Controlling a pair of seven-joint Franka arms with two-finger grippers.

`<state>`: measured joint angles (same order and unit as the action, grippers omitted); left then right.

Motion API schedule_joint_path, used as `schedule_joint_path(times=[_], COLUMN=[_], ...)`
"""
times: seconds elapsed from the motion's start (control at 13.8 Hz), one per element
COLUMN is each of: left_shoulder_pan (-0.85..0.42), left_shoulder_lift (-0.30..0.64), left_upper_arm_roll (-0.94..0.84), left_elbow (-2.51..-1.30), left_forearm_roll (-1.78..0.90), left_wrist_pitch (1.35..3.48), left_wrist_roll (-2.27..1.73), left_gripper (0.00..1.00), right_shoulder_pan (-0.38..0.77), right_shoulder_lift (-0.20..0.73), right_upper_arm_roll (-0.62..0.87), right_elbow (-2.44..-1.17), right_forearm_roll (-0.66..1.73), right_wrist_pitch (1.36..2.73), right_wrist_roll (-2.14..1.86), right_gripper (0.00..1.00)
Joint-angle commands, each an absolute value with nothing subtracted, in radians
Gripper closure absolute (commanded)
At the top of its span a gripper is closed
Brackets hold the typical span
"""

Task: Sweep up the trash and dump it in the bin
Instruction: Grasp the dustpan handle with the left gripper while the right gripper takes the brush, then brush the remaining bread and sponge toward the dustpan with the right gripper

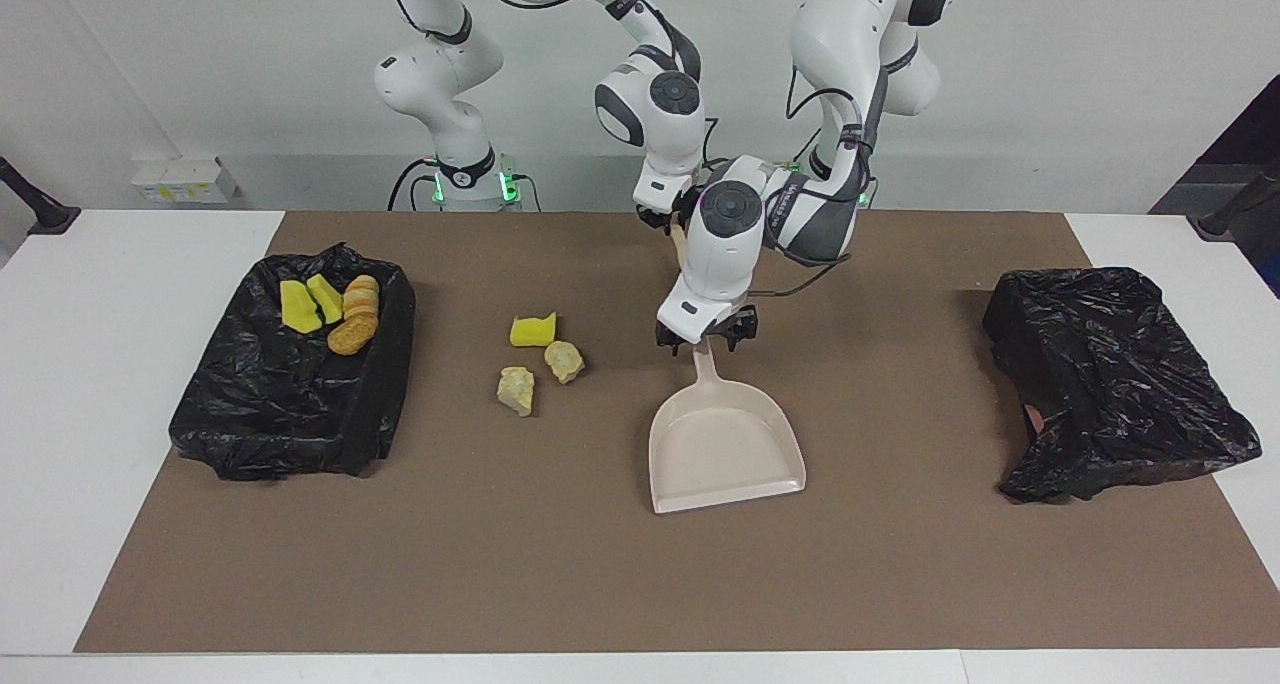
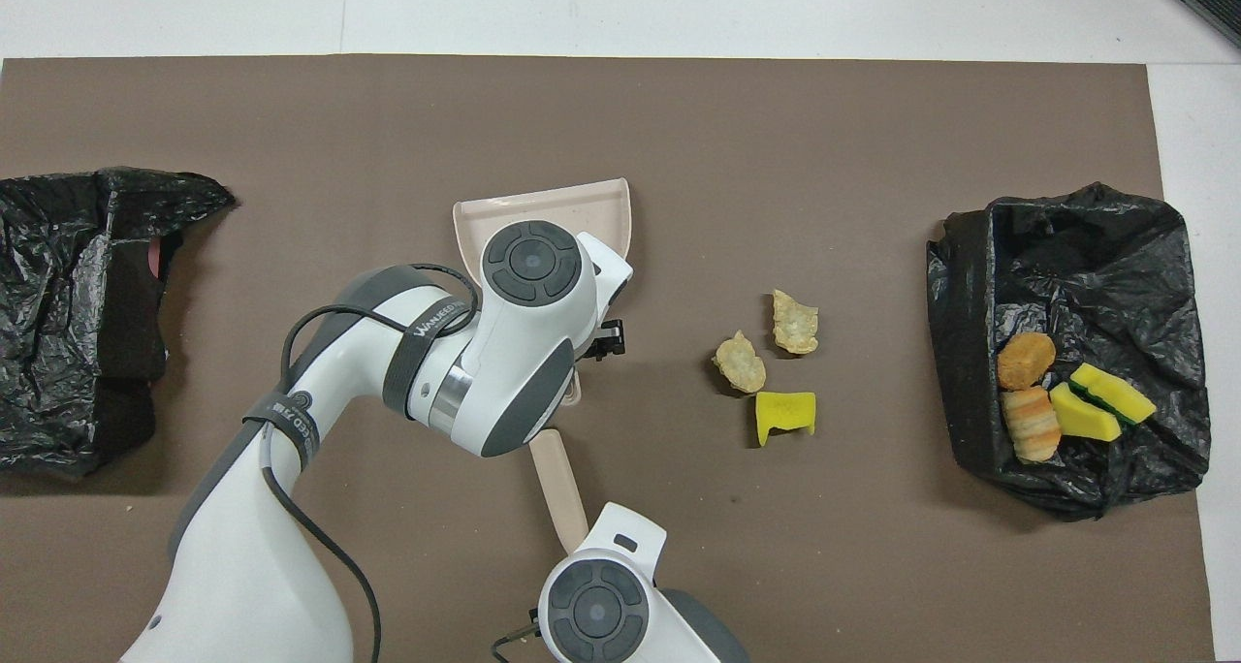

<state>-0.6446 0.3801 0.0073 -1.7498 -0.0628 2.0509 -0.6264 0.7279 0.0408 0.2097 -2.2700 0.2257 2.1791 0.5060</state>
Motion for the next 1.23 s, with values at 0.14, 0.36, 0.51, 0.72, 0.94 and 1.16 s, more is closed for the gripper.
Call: schedule_joint_path(times=[0.14,0.36,0.51,0.72,0.94,1.16], left_shoulder_pan=[-0.66,-0.643,-0.609,-0.572,-0.537,-0.488], left_shoulder_lift=[0.365,0.353,0.322,0.27,0.227,0.195], left_upper_arm_roll=[0.025,0.037,0.046,0.046,0.055,0.058], left_elbow=[-1.77,-1.75,-1.741,-1.75,-1.758,-1.778], left_forearm_roll=[-0.067,-0.064,-0.064,-0.066,-0.066,-0.064], left_wrist_pitch=[2.066,2.054,2.046,2.004,1.936,1.908], left_wrist_roll=[-0.634,-0.614,-0.55,-0.337,0.01,0.353], left_gripper=[1.0,1.0,1.0,1.0,1.0,1.0], right_shoulder_pan=[0.62,0.485,0.404,0.248,0.108,0.071], right_shoulder_lift=[-0.119,-0.21,-0.219,-0.174,-0.094,-0.002], right_upper_arm_roll=[0.207,0.207,0.207,0.212,0.212,0.215], right_elbow=[-2.26,-2.264,-2.266,-2.264,-2.241,-2.186], right_forearm_roll=[0.183,0.104,0.048,-0.07,-0.223,-0.265], right_wrist_pitch=[1.941,1.789,1.778,1.859,1.897,1.942], right_wrist_roll=[0.468,0.425,0.414,0.388,0.183,0.186], right_gripper=[1.0,1.0,1.0,1.0,1.0,1.0])
